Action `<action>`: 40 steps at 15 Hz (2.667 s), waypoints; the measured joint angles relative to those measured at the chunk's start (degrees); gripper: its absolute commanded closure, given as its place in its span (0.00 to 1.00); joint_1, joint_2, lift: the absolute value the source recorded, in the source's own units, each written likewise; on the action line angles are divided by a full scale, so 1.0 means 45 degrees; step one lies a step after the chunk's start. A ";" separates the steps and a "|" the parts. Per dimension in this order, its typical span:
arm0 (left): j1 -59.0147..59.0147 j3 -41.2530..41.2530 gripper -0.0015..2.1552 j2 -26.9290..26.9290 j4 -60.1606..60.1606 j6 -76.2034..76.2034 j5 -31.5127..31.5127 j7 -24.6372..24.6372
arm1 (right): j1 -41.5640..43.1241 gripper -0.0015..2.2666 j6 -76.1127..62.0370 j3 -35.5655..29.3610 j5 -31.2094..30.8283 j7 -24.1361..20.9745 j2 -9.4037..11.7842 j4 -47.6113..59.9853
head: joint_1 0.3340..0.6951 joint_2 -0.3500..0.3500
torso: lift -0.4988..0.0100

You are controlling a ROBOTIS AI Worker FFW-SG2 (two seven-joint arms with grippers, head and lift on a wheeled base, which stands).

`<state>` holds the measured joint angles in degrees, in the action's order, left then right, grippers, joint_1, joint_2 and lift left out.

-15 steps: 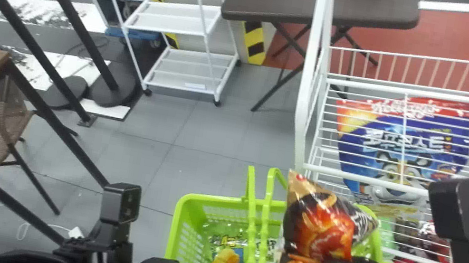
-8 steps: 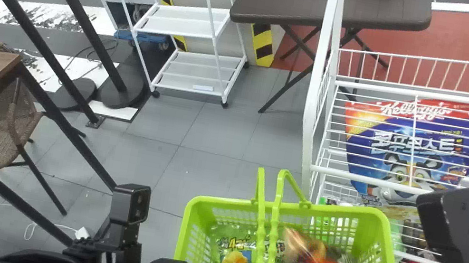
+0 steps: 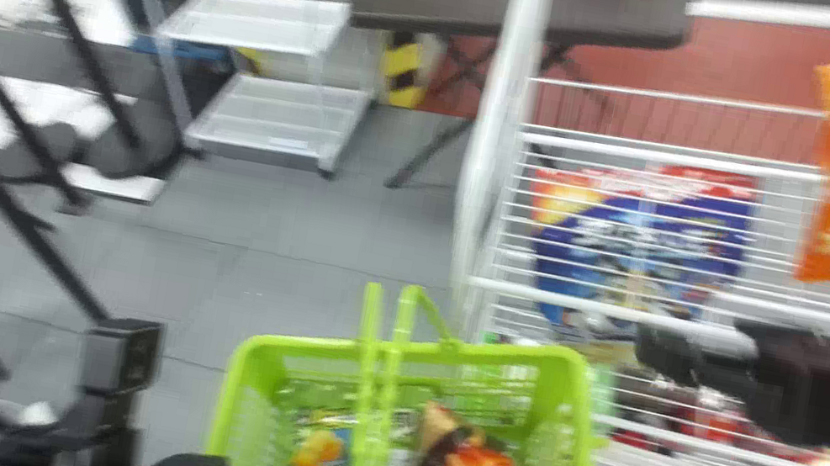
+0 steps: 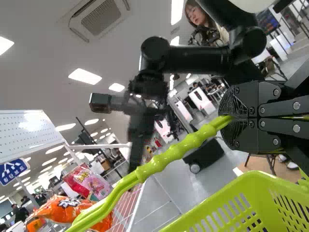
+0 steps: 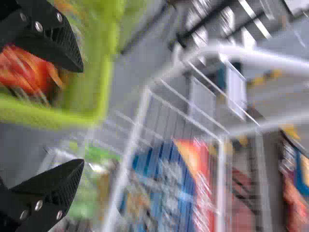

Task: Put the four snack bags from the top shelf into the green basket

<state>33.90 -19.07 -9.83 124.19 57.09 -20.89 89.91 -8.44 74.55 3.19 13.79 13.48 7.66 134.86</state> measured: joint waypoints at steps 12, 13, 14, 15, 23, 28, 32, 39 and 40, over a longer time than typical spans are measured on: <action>0.0026 -0.0002 1.00 -0.0079 -0.0102 -0.0048 -0.0085 0.0000 | 0.5525 0.05 -0.5315 -0.1680 -0.3309 0.0110 -0.0045 -0.9357 | 1.00 0.22 | 0.97; 0.0025 -0.0002 1.00 -0.0079 -0.0138 -0.0083 -0.0085 0.0000 | 0.5871 0.16 -0.5569 -0.1534 -0.3474 0.0110 -0.0061 -1.0132 | 1.00 0.23 | 0.97; 0.0025 -0.0003 1.00 -0.0079 -0.0183 -0.0121 -0.0085 0.0000 | 0.6215 0.36 -0.5753 -0.1369 -0.3690 0.0112 -0.0079 -1.0884 | 1.00 0.23 | 0.97; 0.0025 -0.0012 1.00 -0.0079 -0.0227 -0.0144 -0.0085 0.0000 | 0.6420 0.72 -0.5858 -0.1234 -0.3879 0.0112 -0.0092 -1.1354 | 1.00 0.23 | 0.97; 0.0025 -0.0044 1.00 -0.0109 -0.0247 -0.0195 -0.0104 0.0000 | 0.5037 0.99 -0.6173 -0.1788 -0.3394 0.0225 -0.0199 -0.9427 | 1.00 0.23 | 0.97; 0.0024 -0.0067 1.00 -0.0170 -0.0243 -0.0195 -0.0100 0.0000 | 0.2135 0.99 -0.4085 -0.2012 -0.1462 0.0443 -0.0191 -0.4026 | 1.00 0.29 | 0.97; -0.0045 -0.0081 1.00 -0.0200 -0.0254 -0.0195 -0.0117 0.0000 | 0.0268 0.99 0.0150 -0.1909 0.1086 0.0290 -0.0199 0.0550 | 1.00 0.44 | 0.97; -0.0635 0.0028 1.00 -0.0314 -0.0212 0.0035 -0.0103 0.0000 | -0.1160 0.99 0.3412 -0.0399 0.4098 -0.0017 -0.0199 0.2120 | 1.00 0.81 | 0.97; -0.0679 0.0044 1.00 -0.0315 -0.0202 0.0059 -0.0120 0.0000 | -0.1174 0.99 0.3421 -0.0077 0.4181 -0.0123 -0.0199 0.2142 | 1.00 0.84 | 0.97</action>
<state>30.84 -18.87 -11.25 123.28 57.36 -21.43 89.91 -13.72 89.94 2.84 32.61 12.92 6.77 144.50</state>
